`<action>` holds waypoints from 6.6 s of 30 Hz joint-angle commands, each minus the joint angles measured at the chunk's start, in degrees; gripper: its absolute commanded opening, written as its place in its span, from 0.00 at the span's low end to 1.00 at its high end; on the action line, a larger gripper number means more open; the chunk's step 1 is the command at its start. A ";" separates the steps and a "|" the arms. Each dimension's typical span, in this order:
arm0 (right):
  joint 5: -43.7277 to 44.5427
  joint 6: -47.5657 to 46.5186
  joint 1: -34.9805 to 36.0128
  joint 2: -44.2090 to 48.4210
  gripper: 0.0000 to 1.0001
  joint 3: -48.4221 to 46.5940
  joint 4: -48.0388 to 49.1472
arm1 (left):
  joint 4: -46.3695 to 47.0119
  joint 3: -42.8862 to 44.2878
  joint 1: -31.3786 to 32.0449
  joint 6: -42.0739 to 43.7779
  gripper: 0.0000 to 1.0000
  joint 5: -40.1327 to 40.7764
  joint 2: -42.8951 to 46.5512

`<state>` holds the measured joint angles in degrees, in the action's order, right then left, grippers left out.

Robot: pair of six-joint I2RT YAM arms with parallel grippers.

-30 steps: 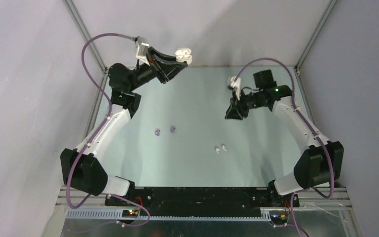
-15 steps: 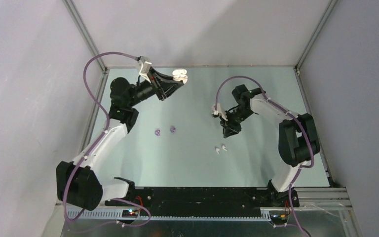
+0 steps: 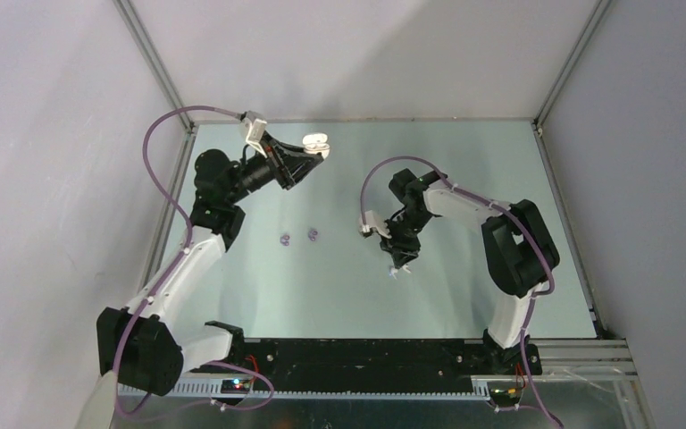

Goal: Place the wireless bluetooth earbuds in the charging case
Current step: Pick up the earbud from the center of the board, then place the earbud in the charging case.

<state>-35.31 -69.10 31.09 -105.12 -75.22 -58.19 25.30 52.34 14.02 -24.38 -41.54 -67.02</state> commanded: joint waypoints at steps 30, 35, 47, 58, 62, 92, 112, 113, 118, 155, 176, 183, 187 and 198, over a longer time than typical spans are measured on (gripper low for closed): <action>3.99 -4.53 3.82 -4.65 0.37 -0.14 1.40 | -4.38 1.34 -1.32 2.42 0.00 1.67 1.87; 4.27 -5.14 4.14 -4.78 0.37 -0.11 0.90 | -5.36 2.22 -1.38 2.82 0.00 1.70 1.36; 5.12 -5.18 5.07 -5.20 0.34 -0.15 0.59 | -5.56 1.93 -1.49 2.96 0.00 1.55 1.15; 6.26 -5.39 5.39 -5.87 0.32 -0.10 0.66 | -5.26 1.08 -1.65 2.87 0.00 1.98 1.23; 6.83 -5.31 5.53 -6.12 0.32 -0.15 0.80 | -5.04 0.82 -1.78 2.75 0.00 2.15 1.23; 7.42 16.88 -1.35 19.39 0.00 -17.43 12.44 | 10.77 4.51 1.29 -0.54 0.00 1.08 -8.89; 25.59 17.34 12.20 27.55 0.00 -13.52 53.65 | 18.78 7.36 9.04 9.54 0.00 -1.42 -11.39; 25.75 16.85 12.30 27.31 0.00 -13.84 53.26 | 18.33 7.10 9.08 10.32 0.00 -1.65 -11.07; 24.85 12.63 12.47 26.67 0.00 -14.35 52.35 | 17.46 6.57 9.13 11.17 0.00 -2.39 -10.39; 27.92 1.89 15.66 25.40 0.00 -10.38 53.91 | 19.09 7.36 9.71 6.80 0.00 -1.85 -9.40; 26.19 -1.30 16.37 24.99 0.19 -10.04 46.36 | 19.30 7.52 9.67 5.66 0.00 0.28 -9.59; 21.79 -0.05 15.08 24.87 0.42 -15.39 35.60 | 19.83 7.40 9.56 5.87 0.00 0.00 -10.00; 20.42 3.54 13.39 23.18 0.51 -21.02 29.94 | 20.32 7.04 9.56 5.75 0.00 -0.44 -10.29; 17.32 11.47 11.27 21.53 0.57 -26.95 28.87 | 20.65 6.17 9.53 5.14 0.00 -1.60 -10.23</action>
<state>-16.73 -61.56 42.35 -83.24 -99.90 -29.52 42.83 58.81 23.40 -18.48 -42.70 -78.74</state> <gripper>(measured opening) 0.567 0.316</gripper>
